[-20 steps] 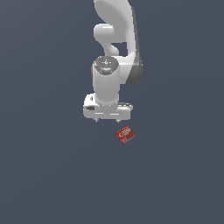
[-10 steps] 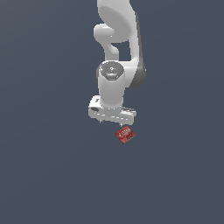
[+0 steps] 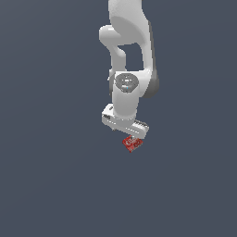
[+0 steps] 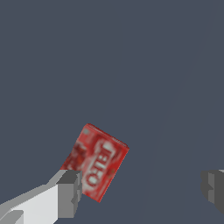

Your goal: Pick up the object and move it to a goal position.

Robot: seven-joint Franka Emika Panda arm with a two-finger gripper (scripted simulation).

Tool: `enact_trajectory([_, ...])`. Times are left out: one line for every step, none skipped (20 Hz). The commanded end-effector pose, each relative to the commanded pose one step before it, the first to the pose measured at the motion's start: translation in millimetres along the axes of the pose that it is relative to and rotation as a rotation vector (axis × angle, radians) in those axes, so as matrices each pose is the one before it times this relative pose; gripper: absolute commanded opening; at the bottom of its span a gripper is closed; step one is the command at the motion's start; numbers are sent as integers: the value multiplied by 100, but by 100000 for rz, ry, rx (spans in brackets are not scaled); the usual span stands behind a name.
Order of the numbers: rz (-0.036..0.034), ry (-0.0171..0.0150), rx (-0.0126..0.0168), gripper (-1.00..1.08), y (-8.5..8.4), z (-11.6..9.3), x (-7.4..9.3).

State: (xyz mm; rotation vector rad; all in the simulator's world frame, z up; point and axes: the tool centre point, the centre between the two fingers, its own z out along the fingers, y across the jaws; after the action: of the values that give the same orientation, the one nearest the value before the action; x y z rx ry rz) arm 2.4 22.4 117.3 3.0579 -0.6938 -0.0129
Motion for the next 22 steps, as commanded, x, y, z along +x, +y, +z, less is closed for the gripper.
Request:
enact_trajectory([6123, 18, 181, 100, -598, 609, -274])
enact_trajectory([2385, 4, 62, 100, -225, 241, -126])
enact_trajectory([2386, 5, 59, 100, -219, 241, -132])
enact_trajectory([2386, 7, 56, 100, -214, 241, -139])
enact_trajectory([2388, 9, 53, 100, -208, 241, -145])
enact_trajectory([2388, 11, 50, 100, -203, 241, -151])
enact_trajectory([2388, 13, 47, 100, -197, 240, -157])
enact_trajectory([2389, 15, 45, 100, -191, 240, -162])
enact_trajectory([2390, 18, 42, 100, -184, 240, -167])
enact_trajectory([2389, 20, 40, 100, -178, 240, -172])
enact_trajectory([2363, 23, 38, 100, -170, 237, -175])
enact_trajectory([2250, 24, 34, 100, -155, 225, -171])
enact_trajectory([2128, 26, 31, 100, -142, 213, -165])
enact_trajectory([2007, 26, 29, 100, -128, 200, -159])
enact_trajectory([1886, 27, 26, 100, -116, 188, -151])
enact_trajectory([1763, 27, 24, 100, -105, 175, -144])
enact_trajectory([1642, 27, 22, 100, -94, 163, -136])
enact_trajectory([1520, 26, 20, 100, -84, 151, -127])
enact_trajectory([1400, 25, 18, 100, -74, 139, -118])
enact_trajectory([1277, 24, 16, 100, -66, 126, -109])
enact_trajectory([1157, 23, 15, 100, -57, 114, -99])
enact_trajectory([1033, 21, 13, 100, -50, 102, -90])
